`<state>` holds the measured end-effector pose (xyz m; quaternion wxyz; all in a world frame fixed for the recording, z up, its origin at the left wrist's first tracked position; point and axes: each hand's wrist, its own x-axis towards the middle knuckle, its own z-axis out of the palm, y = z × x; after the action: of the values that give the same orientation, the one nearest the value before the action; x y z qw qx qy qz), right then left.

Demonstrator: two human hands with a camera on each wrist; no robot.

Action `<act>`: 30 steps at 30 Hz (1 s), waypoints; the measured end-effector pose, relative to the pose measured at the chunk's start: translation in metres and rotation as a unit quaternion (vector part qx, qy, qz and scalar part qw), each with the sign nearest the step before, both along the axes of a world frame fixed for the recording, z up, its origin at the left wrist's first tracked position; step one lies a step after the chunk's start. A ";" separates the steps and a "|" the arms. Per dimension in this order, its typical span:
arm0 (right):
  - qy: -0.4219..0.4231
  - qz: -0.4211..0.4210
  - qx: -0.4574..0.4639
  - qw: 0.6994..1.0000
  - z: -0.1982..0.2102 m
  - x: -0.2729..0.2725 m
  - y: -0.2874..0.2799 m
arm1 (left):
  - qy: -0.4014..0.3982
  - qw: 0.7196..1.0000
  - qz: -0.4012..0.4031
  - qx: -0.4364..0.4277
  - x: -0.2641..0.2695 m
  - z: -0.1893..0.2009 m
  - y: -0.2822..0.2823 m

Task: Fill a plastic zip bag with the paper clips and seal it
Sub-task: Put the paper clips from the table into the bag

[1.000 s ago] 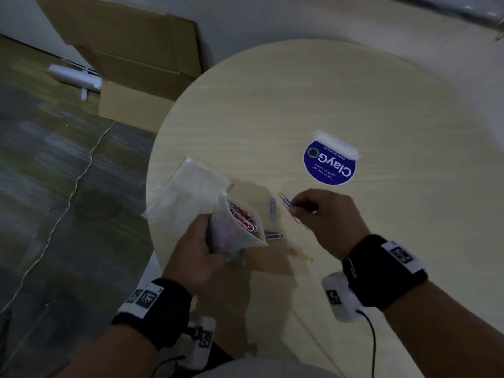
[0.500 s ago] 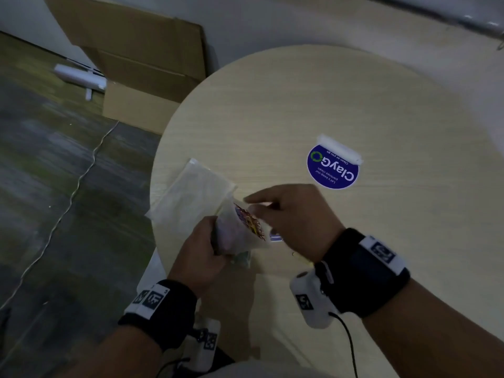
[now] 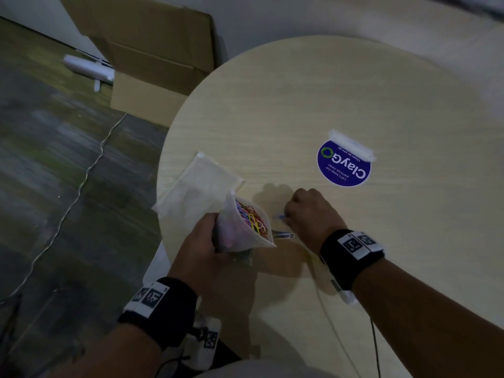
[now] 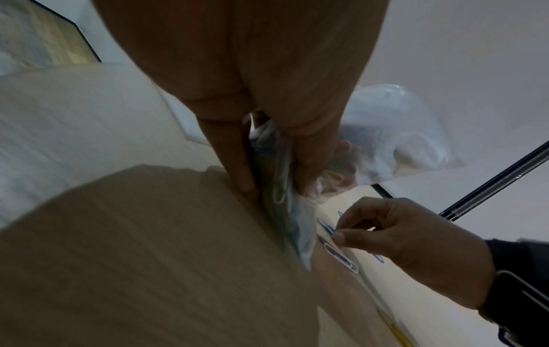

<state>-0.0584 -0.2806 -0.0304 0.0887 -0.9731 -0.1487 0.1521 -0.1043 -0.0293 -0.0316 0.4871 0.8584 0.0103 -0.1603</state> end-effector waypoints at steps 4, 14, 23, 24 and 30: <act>0.020 -0.006 0.026 0.999 0.000 -0.005 0.003 | 0.001 1.000 -0.001 -0.002 0.001 0.002 0.000; 0.051 0.057 0.048 0.996 0.000 -0.038 0.001 | 0.010 1.000 -0.003 0.014 0.000 0.001 0.000; 0.093 -0.050 0.041 0.994 -0.001 -0.029 -0.019 | -0.011 0.999 -0.004 0.050 -0.003 -0.004 0.000; 0.091 -0.059 0.047 0.993 0.000 -0.027 -0.024 | -0.015 0.998 -0.006 0.052 -0.003 -0.004 0.000; 0.103 -0.144 0.065 0.982 0.003 -0.042 -0.052 | -0.016 0.998 -0.003 0.053 -0.002 -0.008 0.001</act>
<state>-0.1005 -0.3324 -0.0275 0.1877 -0.9556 -0.0065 0.2269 -0.1067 -0.0285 -0.0392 0.4410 0.8854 0.0084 -0.1467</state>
